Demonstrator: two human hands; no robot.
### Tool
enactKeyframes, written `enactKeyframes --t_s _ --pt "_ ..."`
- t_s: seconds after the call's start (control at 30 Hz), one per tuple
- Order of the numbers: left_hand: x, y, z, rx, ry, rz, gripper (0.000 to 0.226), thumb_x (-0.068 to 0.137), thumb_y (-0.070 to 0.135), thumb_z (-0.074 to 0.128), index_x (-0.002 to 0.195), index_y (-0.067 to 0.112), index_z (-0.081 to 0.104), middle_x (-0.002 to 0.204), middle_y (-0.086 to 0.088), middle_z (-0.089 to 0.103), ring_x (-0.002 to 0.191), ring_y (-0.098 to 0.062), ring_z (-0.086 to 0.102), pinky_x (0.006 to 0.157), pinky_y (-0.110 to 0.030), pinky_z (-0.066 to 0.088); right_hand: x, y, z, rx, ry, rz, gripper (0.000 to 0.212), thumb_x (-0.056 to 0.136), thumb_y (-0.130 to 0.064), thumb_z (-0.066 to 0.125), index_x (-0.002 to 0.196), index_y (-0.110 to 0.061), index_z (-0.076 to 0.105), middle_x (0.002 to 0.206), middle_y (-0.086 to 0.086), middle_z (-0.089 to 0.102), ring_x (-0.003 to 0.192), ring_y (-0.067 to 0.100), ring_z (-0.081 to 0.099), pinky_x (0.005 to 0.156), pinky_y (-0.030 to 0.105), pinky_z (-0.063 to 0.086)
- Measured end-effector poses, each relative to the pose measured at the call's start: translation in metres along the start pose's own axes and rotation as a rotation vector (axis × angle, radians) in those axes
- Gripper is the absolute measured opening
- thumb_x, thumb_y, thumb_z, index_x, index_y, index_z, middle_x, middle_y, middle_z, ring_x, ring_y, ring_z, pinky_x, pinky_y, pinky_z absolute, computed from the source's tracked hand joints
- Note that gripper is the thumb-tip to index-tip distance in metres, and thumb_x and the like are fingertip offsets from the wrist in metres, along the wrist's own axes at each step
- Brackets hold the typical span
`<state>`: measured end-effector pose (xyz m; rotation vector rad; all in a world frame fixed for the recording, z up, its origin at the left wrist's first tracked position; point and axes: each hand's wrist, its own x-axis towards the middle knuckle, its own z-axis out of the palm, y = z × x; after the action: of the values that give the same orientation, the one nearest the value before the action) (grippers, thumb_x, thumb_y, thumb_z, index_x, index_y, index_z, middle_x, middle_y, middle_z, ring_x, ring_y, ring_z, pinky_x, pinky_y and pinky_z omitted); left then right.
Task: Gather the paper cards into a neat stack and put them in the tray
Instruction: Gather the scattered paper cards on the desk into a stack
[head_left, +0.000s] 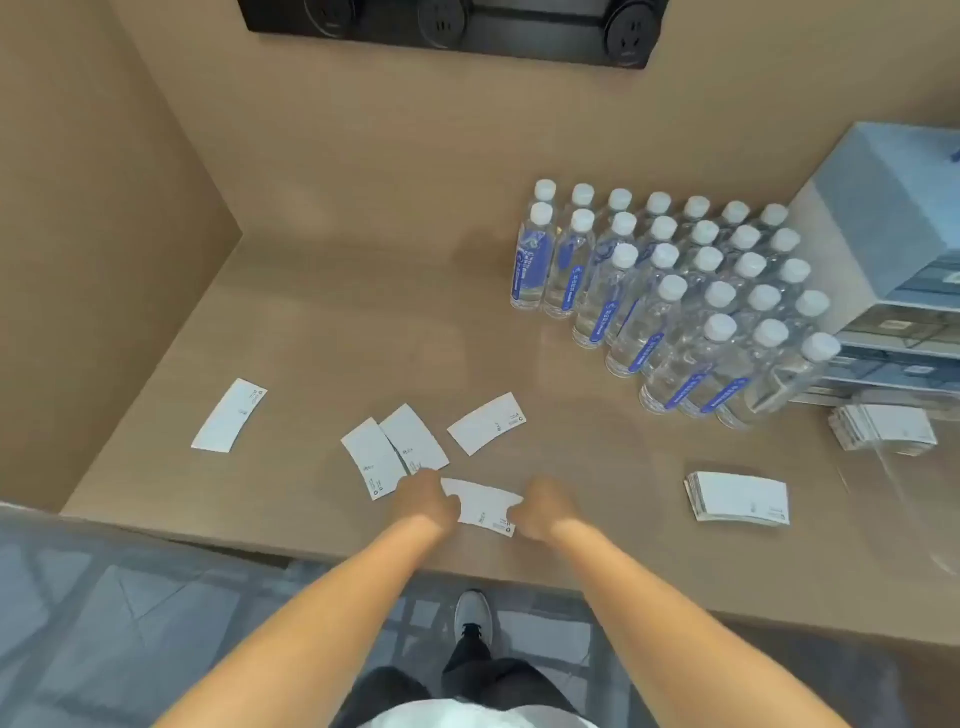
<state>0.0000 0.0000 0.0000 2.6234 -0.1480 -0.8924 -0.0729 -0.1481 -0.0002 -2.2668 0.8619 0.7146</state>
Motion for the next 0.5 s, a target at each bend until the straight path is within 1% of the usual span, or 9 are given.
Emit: enactKeyframes --t_s 0.03,0.07,0.1,0.17,0.23,0.3,0.4,0.47,0.5 --pt "0.001 -0.001 0.002 -0.011 -0.011 0.000 0.013 0.089 0.026 0.054 0.089 0.013 0.052 0.098 -0.009 0.061 0.083 -0.028 0.060 0.062 -0.027 0.042 0.003 0.002 0.003 0.039 0.021 0.006 0.008 0.084 -0.014 0.054 0.077 -0.012 0.052 0.092 0.008 0.065 0.072 0.023 0.054 0.054 0.027 0.039" --pt "0.003 -0.002 0.005 -0.030 0.003 -0.003 0.012 0.090 0.026 0.054 0.086 0.015 0.051 0.098 -0.008 0.063 0.083 -0.027 0.060 0.064 -0.028 0.043 0.007 0.004 0.006 0.097 0.064 0.036 0.016 0.083 -0.013 0.054 0.069 -0.013 0.046 0.080 0.004 0.061 0.064 0.020 0.051 0.050 0.026 0.037" --pt "0.004 -0.004 0.009 -0.035 0.006 0.008 0.012 0.090 0.026 0.054 0.084 0.016 0.050 0.096 -0.006 0.064 0.081 -0.025 0.058 0.064 -0.027 0.043 0.010 0.005 0.008 0.130 0.088 0.052 0.022 0.082 -0.011 0.054 0.064 -0.015 0.042 0.070 0.001 0.055 0.057 0.017 0.048 0.046 0.027 0.034" --pt "0.005 -0.005 0.010 -0.033 0.012 0.003 0.013 0.091 0.027 0.053 0.082 0.018 0.048 0.089 -0.002 0.058 0.077 -0.022 0.054 0.062 -0.027 0.042 0.014 0.005 0.008 0.160 0.102 0.079 0.024 0.079 -0.010 0.052 0.060 -0.016 0.040 0.062 -0.003 0.049 0.050 0.011 0.042 0.040 0.024 0.030" --pt "0.011 -0.002 0.005 -0.016 0.037 -0.007 0.017 0.092 0.029 0.051 0.080 0.017 0.049 0.083 -0.001 0.055 0.072 -0.022 0.054 0.055 -0.027 0.040 0.023 0.002 0.000 0.164 0.101 0.077 0.023 0.081 -0.011 0.051 0.060 -0.016 0.043 0.065 -0.002 0.053 0.052 0.013 0.047 0.042 0.024 0.033" --pt "0.019 0.005 -0.003 -0.019 0.070 -0.040 0.018 0.091 0.026 0.049 0.076 0.015 0.050 0.082 -0.004 0.055 0.069 -0.024 0.053 0.050 -0.026 0.036 0.032 -0.002 -0.013 0.155 0.104 0.084 0.020 0.083 -0.014 0.051 0.064 -0.015 0.046 0.076 0.003 0.061 0.064 0.023 0.056 0.052 0.024 0.039" --pt "0.031 0.024 -0.014 -0.125 0.071 -0.074 0.019 0.088 0.018 0.047 0.071 0.010 0.050 0.083 -0.014 0.062 0.073 -0.033 0.058 0.056 -0.027 0.039 0.048 -0.010 -0.034 0.198 0.126 0.103 0.008 0.084 -0.014 0.052 0.077 -0.013 0.055 0.089 0.009 0.063 0.079 0.026 0.059 0.064 0.025 0.043" --pt "0.040 0.036 -0.018 -0.260 0.063 -0.108 0.021 0.087 0.015 0.048 0.070 0.007 0.055 0.082 -0.015 0.065 0.075 -0.033 0.061 0.059 -0.026 0.042 0.061 -0.015 -0.046 0.260 0.132 0.066 0.011 0.085 -0.010 0.050 0.076 -0.015 0.055 0.090 0.009 0.061 0.080 0.024 0.057 0.066 0.025 0.041" --pt "0.045 0.042 -0.019 -0.316 0.066 -0.133 0.022 0.088 0.015 0.050 0.072 0.004 0.061 0.080 -0.014 0.065 0.074 -0.031 0.060 0.060 -0.026 0.043 0.067 -0.017 -0.051 0.282 0.136 0.045 0.012 0.085 -0.009 0.049 0.081 -0.012 0.060 0.094 0.009 0.064 0.084 0.024 0.060 0.068 0.024 0.042"
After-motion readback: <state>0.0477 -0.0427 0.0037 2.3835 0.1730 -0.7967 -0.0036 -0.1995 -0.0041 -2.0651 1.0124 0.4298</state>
